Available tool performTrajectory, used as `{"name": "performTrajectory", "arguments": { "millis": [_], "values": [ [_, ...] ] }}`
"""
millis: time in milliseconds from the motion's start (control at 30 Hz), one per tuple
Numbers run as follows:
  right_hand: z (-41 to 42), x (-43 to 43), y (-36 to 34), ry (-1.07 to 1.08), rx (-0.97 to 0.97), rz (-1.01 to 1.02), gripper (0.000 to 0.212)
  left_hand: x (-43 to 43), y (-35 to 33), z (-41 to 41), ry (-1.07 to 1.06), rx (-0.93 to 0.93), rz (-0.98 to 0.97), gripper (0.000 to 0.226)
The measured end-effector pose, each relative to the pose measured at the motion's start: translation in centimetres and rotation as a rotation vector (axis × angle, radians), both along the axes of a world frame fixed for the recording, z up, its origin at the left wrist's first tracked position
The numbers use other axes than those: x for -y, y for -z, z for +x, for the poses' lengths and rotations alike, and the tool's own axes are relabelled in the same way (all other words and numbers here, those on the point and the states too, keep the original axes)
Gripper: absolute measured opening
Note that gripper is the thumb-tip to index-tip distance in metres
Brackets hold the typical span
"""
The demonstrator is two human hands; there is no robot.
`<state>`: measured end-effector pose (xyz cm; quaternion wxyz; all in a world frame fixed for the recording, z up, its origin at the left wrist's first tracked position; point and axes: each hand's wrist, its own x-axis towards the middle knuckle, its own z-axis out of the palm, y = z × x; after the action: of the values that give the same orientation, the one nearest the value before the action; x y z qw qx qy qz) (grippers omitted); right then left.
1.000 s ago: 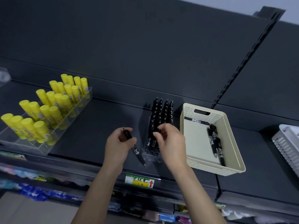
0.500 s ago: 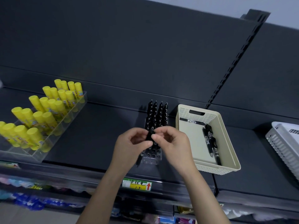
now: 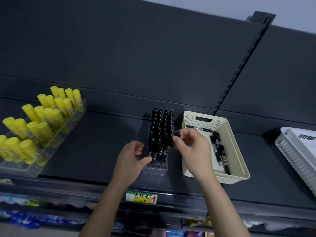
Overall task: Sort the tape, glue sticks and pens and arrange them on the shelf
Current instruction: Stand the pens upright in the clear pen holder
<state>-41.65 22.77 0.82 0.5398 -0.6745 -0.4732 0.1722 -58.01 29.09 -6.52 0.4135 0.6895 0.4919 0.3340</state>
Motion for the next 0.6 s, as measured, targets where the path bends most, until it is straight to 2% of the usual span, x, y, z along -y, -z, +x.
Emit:
{"name": "performTrajectory", "arguments": {
  "millis": [100,167,300,500,600],
  "values": [
    [0.0,-0.1,0.6,0.045,0.084,-0.006,0.025,0.0,2.1,0.2,0.134,-0.116,-0.126,0.07],
    [-0.3,-0.1,1.3,0.043,0.121,-0.013,0.027,0.1,2.7,0.8,0.232,-0.096,-0.115,0.072],
    [-0.7,-0.4,2.6,0.019,0.169,-0.068,0.029,0.0,3.7,1.1,0.264,-0.091,-0.099,0.087],
    [-1.0,-0.6,3.4,0.007,0.152,-0.111,0.031,-0.1,4.4,0.8,0.304,-0.091,-0.051,0.087],
    [-0.9,-0.7,3.4,0.007,0.2,-0.123,0.025,-0.2,4.4,0.8,0.304,-0.093,-0.048,0.087]
  ]
}}
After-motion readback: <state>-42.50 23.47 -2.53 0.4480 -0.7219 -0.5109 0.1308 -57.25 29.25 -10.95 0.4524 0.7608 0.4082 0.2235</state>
